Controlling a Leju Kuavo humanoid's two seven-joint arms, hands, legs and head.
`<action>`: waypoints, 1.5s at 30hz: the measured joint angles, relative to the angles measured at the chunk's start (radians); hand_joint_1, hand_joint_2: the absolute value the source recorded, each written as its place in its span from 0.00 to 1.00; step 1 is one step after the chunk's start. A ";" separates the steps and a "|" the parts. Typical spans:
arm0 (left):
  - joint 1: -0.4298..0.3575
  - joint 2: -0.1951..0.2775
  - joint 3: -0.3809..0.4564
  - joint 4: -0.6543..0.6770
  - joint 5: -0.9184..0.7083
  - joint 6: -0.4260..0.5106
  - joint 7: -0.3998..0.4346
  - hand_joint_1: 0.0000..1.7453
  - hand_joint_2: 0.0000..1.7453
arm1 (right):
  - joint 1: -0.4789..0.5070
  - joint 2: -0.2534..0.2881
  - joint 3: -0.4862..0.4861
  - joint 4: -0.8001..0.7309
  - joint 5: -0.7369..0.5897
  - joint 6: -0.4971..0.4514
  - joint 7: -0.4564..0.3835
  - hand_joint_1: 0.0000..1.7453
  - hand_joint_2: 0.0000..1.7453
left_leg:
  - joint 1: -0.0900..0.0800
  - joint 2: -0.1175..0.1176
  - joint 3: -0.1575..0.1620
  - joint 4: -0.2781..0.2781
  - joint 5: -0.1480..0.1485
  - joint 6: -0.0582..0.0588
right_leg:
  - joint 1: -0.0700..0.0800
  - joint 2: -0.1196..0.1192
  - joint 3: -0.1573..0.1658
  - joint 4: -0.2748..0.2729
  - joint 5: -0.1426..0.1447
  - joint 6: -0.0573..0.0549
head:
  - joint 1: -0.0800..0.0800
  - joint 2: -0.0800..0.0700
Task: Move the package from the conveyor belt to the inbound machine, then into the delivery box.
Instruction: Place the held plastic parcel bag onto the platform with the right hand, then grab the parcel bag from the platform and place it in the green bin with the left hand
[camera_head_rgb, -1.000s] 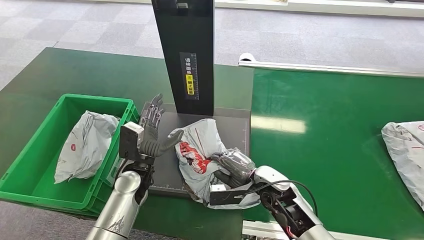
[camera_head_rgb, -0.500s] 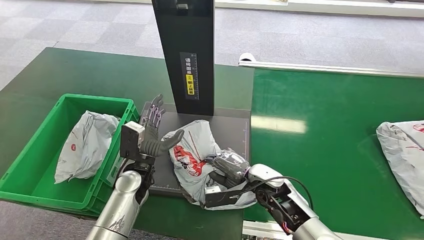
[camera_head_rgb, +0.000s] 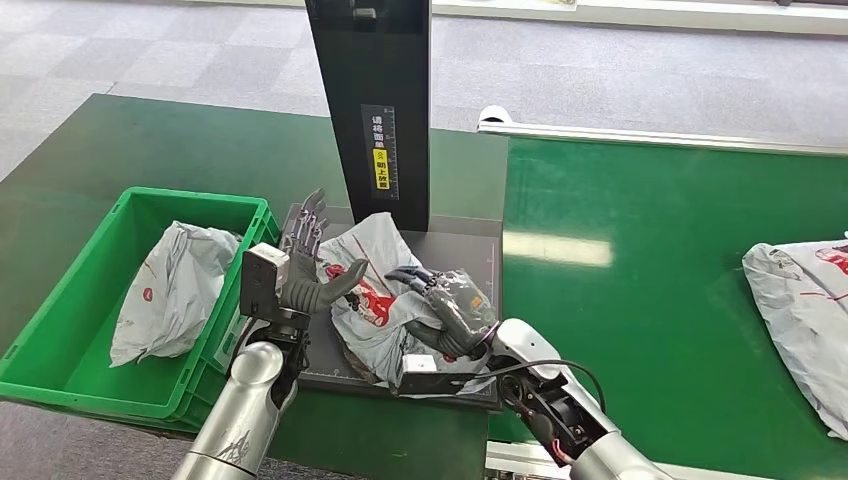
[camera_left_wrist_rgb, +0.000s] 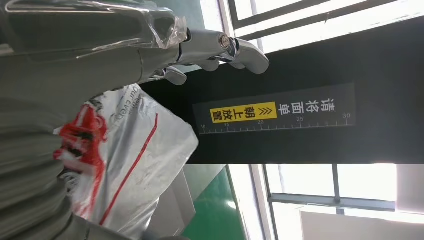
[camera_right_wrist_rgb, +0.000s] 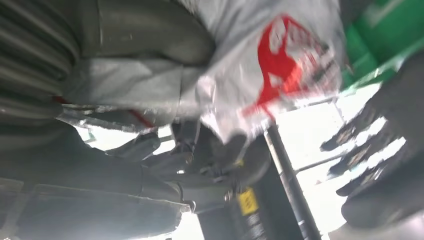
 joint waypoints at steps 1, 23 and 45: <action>0.000 0.000 0.000 0.000 0.000 0.000 0.000 0.00 1.00 | 0.005 0.004 -0.015 -0.002 -0.041 0.011 -0.003 0.00 1.00 | 0.000 0.000 0.000 0.000 0.000 0.000 | 0.000 0.000 0.000 0.000 0.000 0.000 | 0.000 0.000; 0.021 -0.003 0.007 -0.012 -0.016 -0.013 -0.002 0.00 1.00 | 0.173 0.074 -0.370 -0.184 -0.658 0.411 -0.006 0.00 1.00 | 0.000 0.000 -0.001 0.000 0.000 0.000 | 0.000 0.000 -0.002 0.000 0.000 0.000 | 0.000 0.000; 0.017 -0.022 -0.087 -0.020 -0.082 -0.185 -0.010 0.00 1.00 | 0.227 0.074 -0.644 -0.370 -0.823 0.331 0.062 0.00 1.00 | 0.000 0.000 -0.002 0.000 0.000 0.000 | 0.000 0.000 -0.002 0.000 0.000 0.000 | 0.000 0.000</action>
